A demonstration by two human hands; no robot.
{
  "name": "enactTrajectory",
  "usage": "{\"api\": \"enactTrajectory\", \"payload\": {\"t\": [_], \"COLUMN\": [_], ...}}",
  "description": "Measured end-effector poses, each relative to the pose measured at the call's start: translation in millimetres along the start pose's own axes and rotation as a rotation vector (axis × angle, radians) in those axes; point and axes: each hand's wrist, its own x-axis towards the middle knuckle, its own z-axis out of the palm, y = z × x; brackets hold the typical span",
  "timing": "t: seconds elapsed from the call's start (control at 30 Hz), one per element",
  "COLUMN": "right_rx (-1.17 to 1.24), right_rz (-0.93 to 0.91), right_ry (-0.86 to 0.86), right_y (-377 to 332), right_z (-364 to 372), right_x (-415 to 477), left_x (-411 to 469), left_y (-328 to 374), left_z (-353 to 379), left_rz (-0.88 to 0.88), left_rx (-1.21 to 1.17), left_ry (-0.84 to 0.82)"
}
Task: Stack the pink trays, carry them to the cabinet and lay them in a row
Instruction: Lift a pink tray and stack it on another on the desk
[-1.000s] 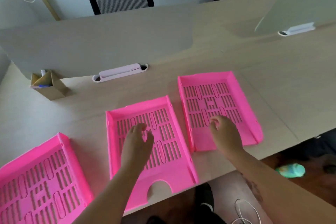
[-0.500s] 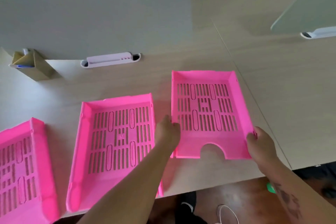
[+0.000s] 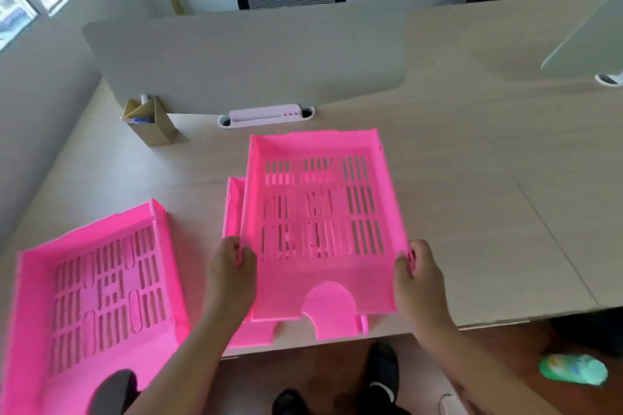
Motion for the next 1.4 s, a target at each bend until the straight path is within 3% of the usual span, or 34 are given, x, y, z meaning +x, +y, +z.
{"api": "enactTrajectory", "payload": {"t": [0.27,0.73,0.87,0.93,1.07,1.2,1.3,1.4], "right_rx": [-0.024,-0.111,-0.401,-0.401,-0.271,-0.162,-0.159,-0.211], "right_rz": [0.01,0.059,-0.272,-0.448,-0.637,-0.65,-0.574,-0.357], "right_ry": [-0.026,-0.227,0.036,0.054,-0.259,-0.545,-0.672,-0.684], "right_y": [0,-15,-38,-69,-133,-168,-177,-164], "right_z": [61,65,74,93,158,222,260,285], "right_x": [-44,-16,-16,-20,-54,-100,-125,-133], "left_x": [-10,13,11,11,6,-17,-39,-54], "left_y": [-70,-71,-78,-91,-134,-184,-219,-251], "left_z": [-25,-25,-50,-72,-123,-172,-198,-202], "left_rz": [-0.026,-0.157,-0.072,-0.043,-0.093,-0.223,-0.315,-0.442], "left_rx": [-0.01,-0.171,-0.158,-0.111,-0.017,0.053,0.087,0.064], "left_ry": [-0.078,-0.226,-0.106,0.018,0.236,0.404,0.475,0.407]}}
